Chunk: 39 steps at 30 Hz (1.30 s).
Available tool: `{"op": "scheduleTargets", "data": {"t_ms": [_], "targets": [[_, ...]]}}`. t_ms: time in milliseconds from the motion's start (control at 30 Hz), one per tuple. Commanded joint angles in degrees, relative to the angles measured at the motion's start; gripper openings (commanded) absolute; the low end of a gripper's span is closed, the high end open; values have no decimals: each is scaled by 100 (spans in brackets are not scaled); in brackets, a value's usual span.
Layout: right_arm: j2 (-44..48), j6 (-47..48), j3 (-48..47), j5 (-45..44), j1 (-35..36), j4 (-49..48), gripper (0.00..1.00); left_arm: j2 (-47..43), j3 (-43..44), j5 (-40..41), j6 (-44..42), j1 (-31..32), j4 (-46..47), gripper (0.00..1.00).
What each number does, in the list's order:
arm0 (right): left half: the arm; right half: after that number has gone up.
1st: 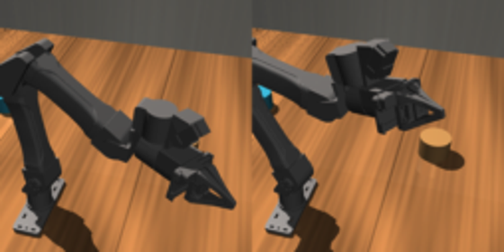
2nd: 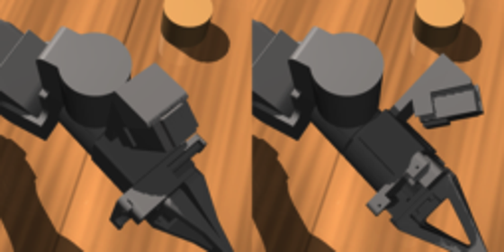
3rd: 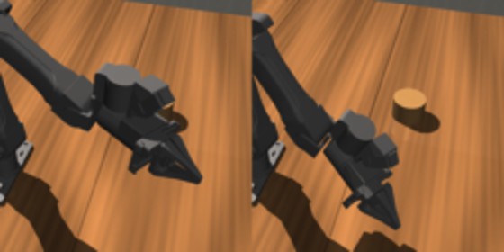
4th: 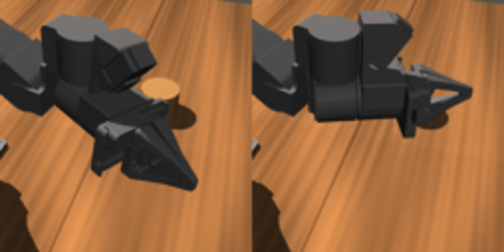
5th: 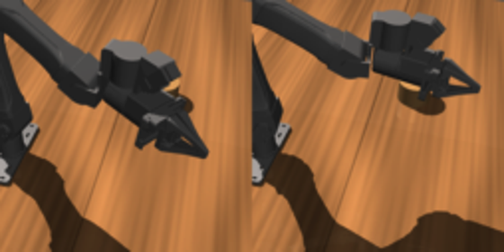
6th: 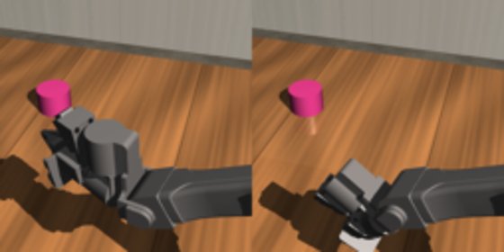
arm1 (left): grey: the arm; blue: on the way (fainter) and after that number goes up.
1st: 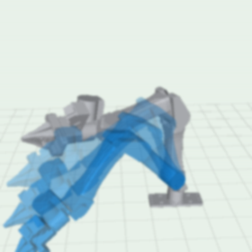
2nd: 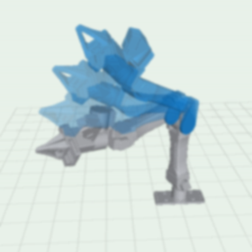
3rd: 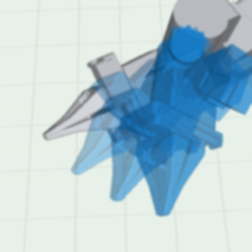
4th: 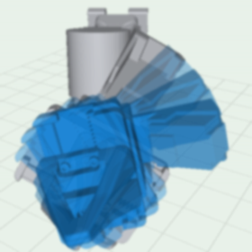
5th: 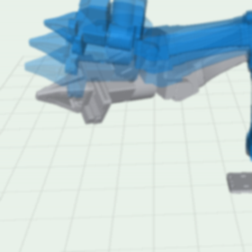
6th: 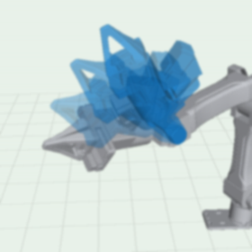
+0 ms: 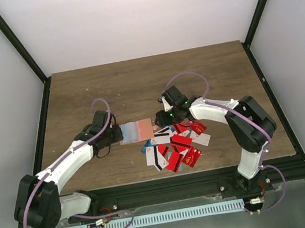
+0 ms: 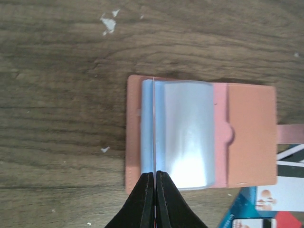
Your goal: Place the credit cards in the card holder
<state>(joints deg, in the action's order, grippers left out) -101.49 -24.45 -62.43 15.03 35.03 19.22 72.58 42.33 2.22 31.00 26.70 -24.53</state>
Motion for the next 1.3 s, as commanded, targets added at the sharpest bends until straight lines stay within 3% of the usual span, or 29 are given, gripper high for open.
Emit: {"op": "scheduleTargets", "data": {"t_ms": [0,333,567,933,1267], "targets": [[354,40,288,132,313,-735,55,64,-204,233,187,-35,419,4],[59,-72,566,1050,330,-1966,41,240,-317,-175,169,-40,884,4],[-357,-66,624,1069,331,-2110,33,350,-300,-56,134,-33,829,4],[-537,-13,671,1040,329,-2101,30,550,-321,-100,151,-33,922,4],[-747,-162,902,1036,329,-2344,20,612,-351,-905,269,-17,1605,4]]}}
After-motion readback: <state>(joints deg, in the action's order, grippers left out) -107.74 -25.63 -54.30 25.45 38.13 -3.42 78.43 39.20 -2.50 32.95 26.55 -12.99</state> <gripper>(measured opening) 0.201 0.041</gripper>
